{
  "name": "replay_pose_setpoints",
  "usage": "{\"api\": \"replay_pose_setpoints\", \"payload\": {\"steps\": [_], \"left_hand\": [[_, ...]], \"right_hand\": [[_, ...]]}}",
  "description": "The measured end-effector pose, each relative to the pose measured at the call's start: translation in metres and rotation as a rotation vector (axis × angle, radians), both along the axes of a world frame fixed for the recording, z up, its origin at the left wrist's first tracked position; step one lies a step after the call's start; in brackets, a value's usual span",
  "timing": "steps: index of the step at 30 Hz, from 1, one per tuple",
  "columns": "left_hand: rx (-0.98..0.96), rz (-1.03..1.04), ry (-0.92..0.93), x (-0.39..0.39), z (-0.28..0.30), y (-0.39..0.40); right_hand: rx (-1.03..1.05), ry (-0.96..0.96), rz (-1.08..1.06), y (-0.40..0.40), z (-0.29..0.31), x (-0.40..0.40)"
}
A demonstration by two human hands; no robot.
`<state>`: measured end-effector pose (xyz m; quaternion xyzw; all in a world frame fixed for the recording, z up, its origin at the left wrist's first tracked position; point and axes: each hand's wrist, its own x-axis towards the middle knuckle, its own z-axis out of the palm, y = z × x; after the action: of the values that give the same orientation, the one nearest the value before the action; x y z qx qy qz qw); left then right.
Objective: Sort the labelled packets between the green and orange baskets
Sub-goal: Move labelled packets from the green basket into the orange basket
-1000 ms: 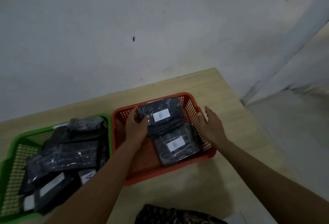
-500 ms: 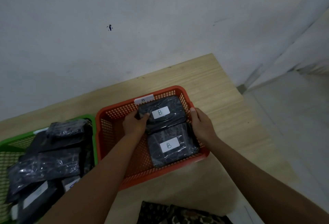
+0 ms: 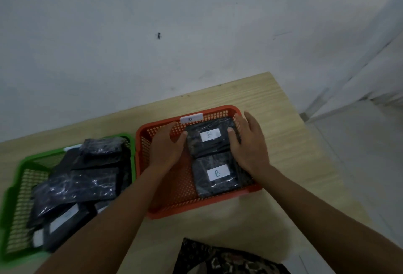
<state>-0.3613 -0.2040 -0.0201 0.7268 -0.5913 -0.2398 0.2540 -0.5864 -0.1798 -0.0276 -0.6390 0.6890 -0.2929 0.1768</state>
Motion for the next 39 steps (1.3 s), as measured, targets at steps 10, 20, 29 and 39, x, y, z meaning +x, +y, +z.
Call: {"api": "replay_pose_setpoints", "payload": {"steps": [10,20,29,39], "left_hand": [[-0.264,-0.021,-0.265,0.16,0.045,0.079],[-0.149,-0.022,-0.342,0.258,0.028,0.143],[-0.182,-0.163,-0.255,0.286,0.022,0.142],[-0.135,0.073,0.391,0.258,0.06,0.117]], "right_hand": [[-0.157,-0.044,0.44,0.009,0.033,0.169],[0.041,0.112,0.837,0.051,0.025,0.27],[0.083,0.303,0.879,0.05,0.013,0.278],[0.624,-0.979,0.275,0.045,0.073,0.248]]}}
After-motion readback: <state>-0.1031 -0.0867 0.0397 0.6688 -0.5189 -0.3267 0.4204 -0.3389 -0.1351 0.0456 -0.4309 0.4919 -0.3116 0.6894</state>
